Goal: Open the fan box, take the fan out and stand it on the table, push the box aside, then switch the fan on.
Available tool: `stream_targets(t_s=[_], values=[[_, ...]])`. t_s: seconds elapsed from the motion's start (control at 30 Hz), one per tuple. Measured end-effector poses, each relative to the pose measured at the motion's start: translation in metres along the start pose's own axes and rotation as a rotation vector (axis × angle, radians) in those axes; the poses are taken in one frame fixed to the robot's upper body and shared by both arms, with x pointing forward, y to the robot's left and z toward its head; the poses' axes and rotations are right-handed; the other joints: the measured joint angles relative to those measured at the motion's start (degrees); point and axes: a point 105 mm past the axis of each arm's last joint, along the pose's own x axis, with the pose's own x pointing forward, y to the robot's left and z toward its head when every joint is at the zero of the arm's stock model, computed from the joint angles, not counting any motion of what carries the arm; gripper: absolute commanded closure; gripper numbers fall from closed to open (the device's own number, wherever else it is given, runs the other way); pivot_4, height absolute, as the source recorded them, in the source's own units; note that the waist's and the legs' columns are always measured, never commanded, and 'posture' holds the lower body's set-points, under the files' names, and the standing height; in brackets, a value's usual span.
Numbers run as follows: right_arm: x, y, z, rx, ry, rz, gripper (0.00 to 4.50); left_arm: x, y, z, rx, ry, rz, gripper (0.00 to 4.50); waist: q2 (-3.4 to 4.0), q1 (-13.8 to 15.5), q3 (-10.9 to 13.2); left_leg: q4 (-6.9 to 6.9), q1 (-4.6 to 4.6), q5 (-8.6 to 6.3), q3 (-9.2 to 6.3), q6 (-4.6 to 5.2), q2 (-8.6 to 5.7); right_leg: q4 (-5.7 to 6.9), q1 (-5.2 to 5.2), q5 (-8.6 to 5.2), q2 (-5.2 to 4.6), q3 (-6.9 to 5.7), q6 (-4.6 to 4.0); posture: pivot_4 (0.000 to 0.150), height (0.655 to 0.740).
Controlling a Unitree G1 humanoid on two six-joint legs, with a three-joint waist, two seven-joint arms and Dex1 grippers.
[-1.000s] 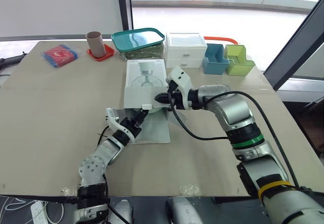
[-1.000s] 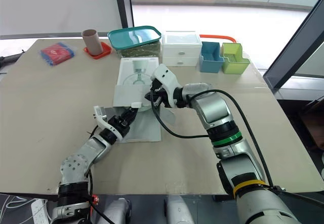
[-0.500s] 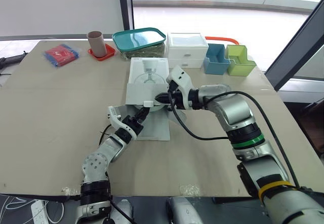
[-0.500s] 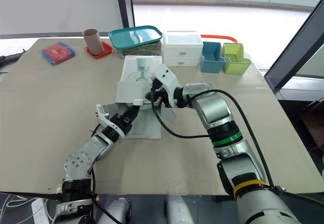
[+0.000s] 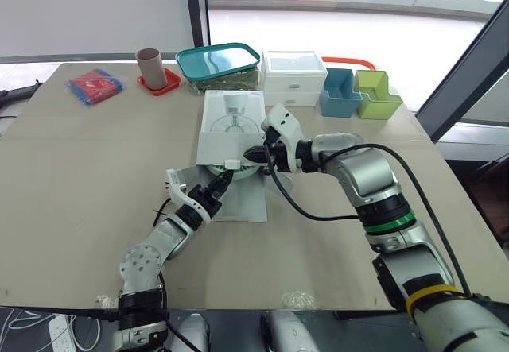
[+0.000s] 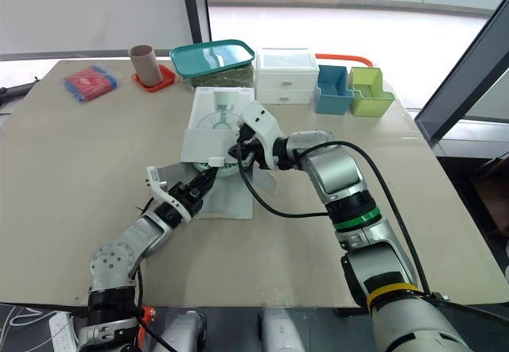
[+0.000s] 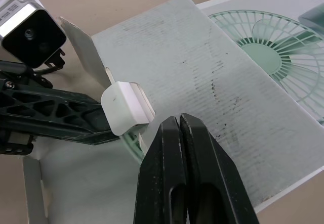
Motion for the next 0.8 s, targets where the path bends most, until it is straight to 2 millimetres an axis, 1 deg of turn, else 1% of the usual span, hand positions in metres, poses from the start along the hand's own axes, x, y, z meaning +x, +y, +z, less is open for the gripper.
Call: stream_targets(t_s=[0.03, 0.13, 0.3, 0.4, 0.53, 0.8], values=[[0.000, 0.000, 0.000, 0.000, 0.000, -0.001, 4.50, -0.004, 0.000, 0.000, 0.002, 0.005, 0.002, 2.92, 0.00, 0.0, 0.0, -0.01, 0.00, 0.00, 0.00, 0.00, 0.00, -0.02, 0.00, 0.00, 0.00, 0.01, 0.00, 0.150, 0.7400], [0.000, 0.000, 0.000, 0.000, 0.000, 0.000, 4.50, -0.007, 0.000, 0.000, -0.002, 0.007, 0.005, 2.92, 0.00, 0.0, 0.0, -0.01, -0.01, 0.00, 0.00, 0.00, 0.00, -0.06, 0.02, 0.00, -0.01, 0.00, 0.00, 0.150, 0.7400], [0.000, 0.000, 0.000, 0.000, 0.000, 0.001, 4.50, -0.020, -0.001, -0.001, 0.000, 0.021, 0.022, 2.92, 0.00, -0.1, 0.0, -0.02, -0.01, 0.00, 0.01, 0.01, 0.02, -0.07, 0.00, 0.01, 0.00, 0.01, -0.01, 0.150, 0.7400], [0.000, 0.000, 0.000, 0.000, 0.000, 0.001, 4.50, -0.024, -0.001, 0.000, -0.001, 0.020, 0.026, 2.92, 0.00, -0.1, 0.0, -0.03, 0.00, 0.00, 0.01, 0.01, 0.02, -0.06, 0.01, 0.01, 0.00, 0.00, -0.01, 0.150, 0.7400], [0.000, 0.000, 0.000, -0.001, 0.001, 0.002, 4.50, -0.037, 0.000, -0.002, -0.005, 0.037, 0.043, 2.92, 0.00, -0.1, 0.0, -0.03, 0.00, -0.01, 0.01, 0.01, 0.02, -0.07, 0.01, 0.01, 0.00, 0.01, -0.01, 0.150, 0.7400], [0.001, 0.001, 0.000, -0.002, -0.002, 0.004, 4.50, -0.056, -0.002, -0.003, -0.010, 0.054, 0.068, 2.92, 0.00, -0.1, 0.0, -0.03, 0.00, -0.01, 0.01, 0.01, 0.03, -0.07, 0.00, 0.02, 0.00, 0.02, -0.03, 0.150, 0.7400]])
